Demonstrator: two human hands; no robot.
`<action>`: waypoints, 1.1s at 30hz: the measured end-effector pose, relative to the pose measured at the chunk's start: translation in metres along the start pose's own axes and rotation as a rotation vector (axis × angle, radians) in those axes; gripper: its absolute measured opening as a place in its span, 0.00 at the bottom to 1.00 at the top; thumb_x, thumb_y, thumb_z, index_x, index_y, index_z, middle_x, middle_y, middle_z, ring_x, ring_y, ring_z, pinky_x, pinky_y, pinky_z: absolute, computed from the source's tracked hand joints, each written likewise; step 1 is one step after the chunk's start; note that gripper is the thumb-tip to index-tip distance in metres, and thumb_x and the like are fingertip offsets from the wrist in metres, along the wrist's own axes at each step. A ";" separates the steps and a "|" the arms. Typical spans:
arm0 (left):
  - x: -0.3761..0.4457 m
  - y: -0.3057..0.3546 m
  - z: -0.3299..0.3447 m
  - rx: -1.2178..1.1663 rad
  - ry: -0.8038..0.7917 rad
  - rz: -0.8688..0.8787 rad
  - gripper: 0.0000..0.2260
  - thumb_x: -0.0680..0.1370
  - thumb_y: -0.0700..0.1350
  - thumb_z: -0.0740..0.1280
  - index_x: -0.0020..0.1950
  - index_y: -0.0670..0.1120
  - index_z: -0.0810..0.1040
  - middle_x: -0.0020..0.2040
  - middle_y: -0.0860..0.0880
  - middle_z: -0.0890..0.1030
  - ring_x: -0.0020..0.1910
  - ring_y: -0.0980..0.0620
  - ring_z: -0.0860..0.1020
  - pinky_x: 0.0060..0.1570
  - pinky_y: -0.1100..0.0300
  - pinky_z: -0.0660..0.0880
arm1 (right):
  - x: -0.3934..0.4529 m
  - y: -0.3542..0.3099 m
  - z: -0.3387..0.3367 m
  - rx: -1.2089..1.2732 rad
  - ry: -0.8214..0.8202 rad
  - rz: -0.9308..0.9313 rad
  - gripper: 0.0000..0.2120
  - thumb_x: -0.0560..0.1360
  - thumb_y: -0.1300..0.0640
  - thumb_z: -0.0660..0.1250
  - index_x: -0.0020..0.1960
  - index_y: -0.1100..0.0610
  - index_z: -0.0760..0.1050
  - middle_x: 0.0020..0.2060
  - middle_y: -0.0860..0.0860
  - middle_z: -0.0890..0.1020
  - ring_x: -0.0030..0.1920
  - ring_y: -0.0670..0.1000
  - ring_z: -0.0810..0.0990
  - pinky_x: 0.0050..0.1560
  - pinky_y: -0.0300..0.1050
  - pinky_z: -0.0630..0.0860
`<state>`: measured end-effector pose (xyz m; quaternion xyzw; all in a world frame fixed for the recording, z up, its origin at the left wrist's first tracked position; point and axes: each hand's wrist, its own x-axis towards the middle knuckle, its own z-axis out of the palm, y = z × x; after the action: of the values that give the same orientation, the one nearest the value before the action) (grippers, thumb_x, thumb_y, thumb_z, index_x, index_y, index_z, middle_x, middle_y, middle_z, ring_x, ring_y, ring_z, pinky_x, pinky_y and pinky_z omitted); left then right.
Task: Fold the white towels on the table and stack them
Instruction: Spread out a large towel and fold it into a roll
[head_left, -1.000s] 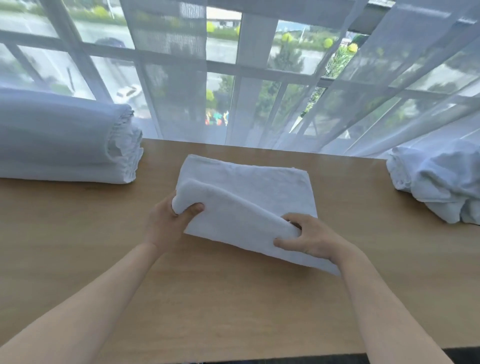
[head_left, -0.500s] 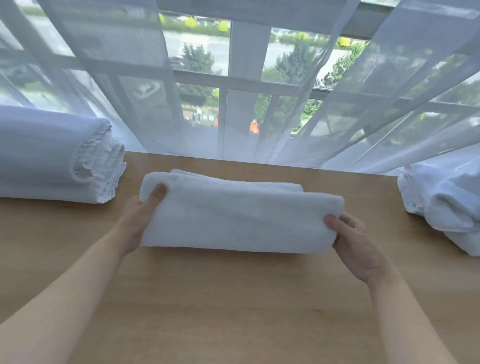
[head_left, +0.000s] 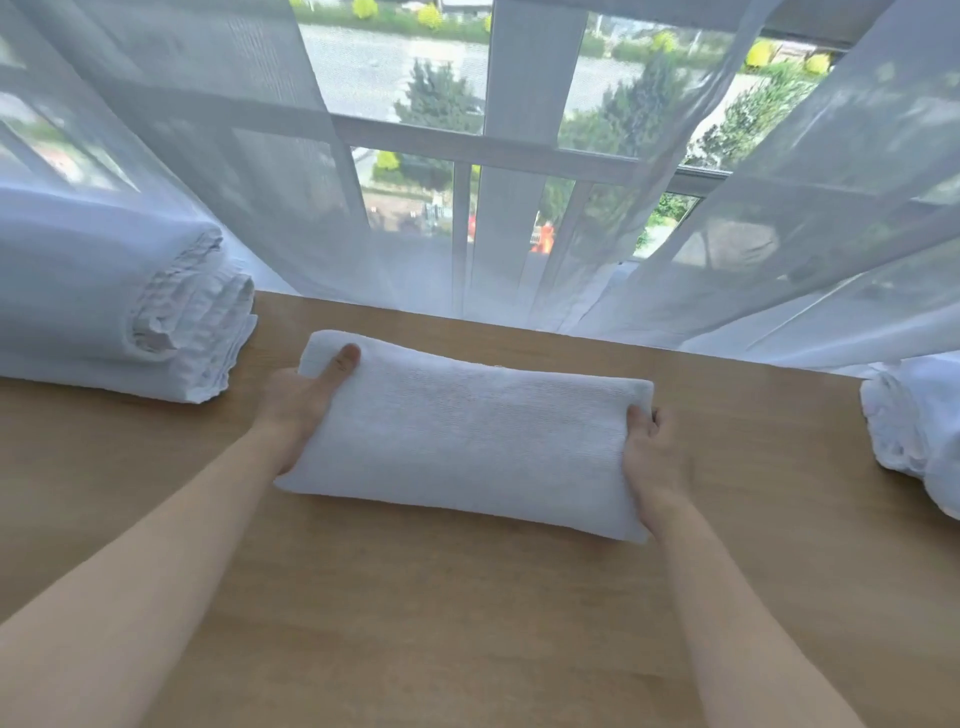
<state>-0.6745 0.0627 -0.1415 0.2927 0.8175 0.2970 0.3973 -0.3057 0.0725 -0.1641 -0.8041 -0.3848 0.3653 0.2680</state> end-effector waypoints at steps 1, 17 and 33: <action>0.002 0.000 0.003 0.049 0.023 0.001 0.35 0.63 0.78 0.63 0.40 0.44 0.76 0.40 0.47 0.78 0.38 0.49 0.76 0.32 0.56 0.65 | 0.002 0.001 0.002 -0.001 0.018 -0.013 0.14 0.82 0.43 0.57 0.45 0.52 0.69 0.40 0.51 0.79 0.43 0.53 0.76 0.45 0.51 0.68; 0.015 0.003 0.007 0.256 0.147 0.141 0.40 0.68 0.80 0.58 0.51 0.44 0.78 0.46 0.46 0.80 0.45 0.44 0.77 0.43 0.52 0.69 | 0.000 0.001 0.002 -0.044 0.155 -0.052 0.13 0.82 0.40 0.54 0.48 0.46 0.71 0.38 0.44 0.75 0.47 0.57 0.73 0.48 0.50 0.65; -0.054 0.009 0.084 0.881 -0.149 0.901 0.29 0.81 0.60 0.38 0.82 0.56 0.49 0.83 0.53 0.50 0.82 0.52 0.45 0.78 0.53 0.36 | -0.073 -0.047 0.082 -0.690 -0.152 -0.745 0.26 0.82 0.40 0.41 0.80 0.39 0.52 0.82 0.45 0.52 0.81 0.51 0.41 0.78 0.52 0.32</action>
<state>-0.5752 0.0515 -0.1522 0.7640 0.6297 0.0497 0.1316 -0.4228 0.0515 -0.1512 -0.6253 -0.7618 0.1540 0.0703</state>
